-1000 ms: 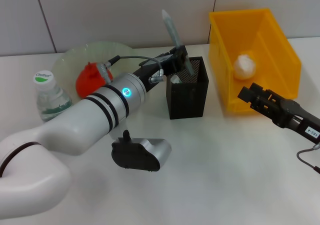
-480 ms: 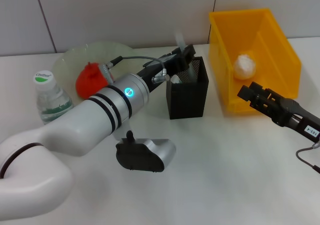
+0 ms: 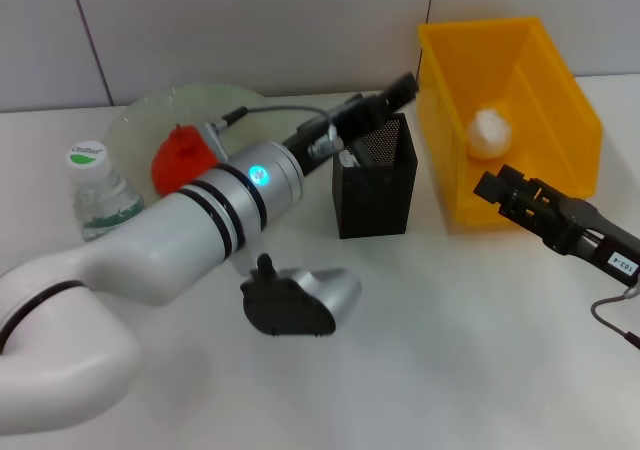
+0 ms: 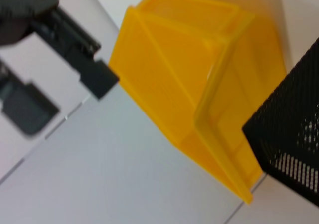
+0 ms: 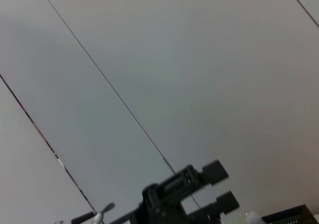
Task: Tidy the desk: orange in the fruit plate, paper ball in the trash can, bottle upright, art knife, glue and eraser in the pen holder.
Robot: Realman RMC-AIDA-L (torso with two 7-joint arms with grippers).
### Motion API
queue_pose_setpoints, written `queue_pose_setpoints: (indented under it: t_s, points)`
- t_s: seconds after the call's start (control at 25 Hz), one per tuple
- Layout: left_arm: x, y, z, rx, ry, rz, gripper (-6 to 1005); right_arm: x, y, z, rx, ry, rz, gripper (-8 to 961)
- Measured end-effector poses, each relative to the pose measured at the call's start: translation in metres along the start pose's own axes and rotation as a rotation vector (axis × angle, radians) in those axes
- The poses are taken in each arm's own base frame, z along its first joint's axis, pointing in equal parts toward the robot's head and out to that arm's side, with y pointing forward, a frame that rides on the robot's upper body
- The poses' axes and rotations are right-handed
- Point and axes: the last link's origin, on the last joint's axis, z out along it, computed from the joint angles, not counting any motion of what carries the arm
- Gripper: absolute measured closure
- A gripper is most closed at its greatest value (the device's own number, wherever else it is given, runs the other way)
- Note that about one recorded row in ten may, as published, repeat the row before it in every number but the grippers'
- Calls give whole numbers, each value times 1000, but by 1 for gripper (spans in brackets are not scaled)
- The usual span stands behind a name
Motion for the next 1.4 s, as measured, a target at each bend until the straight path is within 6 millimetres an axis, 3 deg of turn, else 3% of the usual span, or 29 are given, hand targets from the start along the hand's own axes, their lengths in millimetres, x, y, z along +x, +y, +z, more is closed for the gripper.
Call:
queue_pose_setpoints:
  t_s: [0.2, 0.28, 0.8, 1.08, 1.4]
  points:
    - [-16, -1, 1, 3, -54, -132, 351, 0, 0, 1, -4, 3, -9, 220]
    - [-23, 0, 1, 4, -72, -205, 231, 0, 1, 2, -7, 5, -13, 220]
    - [-60, -23, 6, 53, -138, -766, 227, 3, 3, 7, -21, 11, -33, 220]
    - [-75, -29, 6, 82, -160, -967, 222, 4, 4, 9, -32, 13, -65, 220]
    - [-83, -36, 0, 92, -176, -1052, 217, 1, 4, 12, -43, 13, -113, 220]
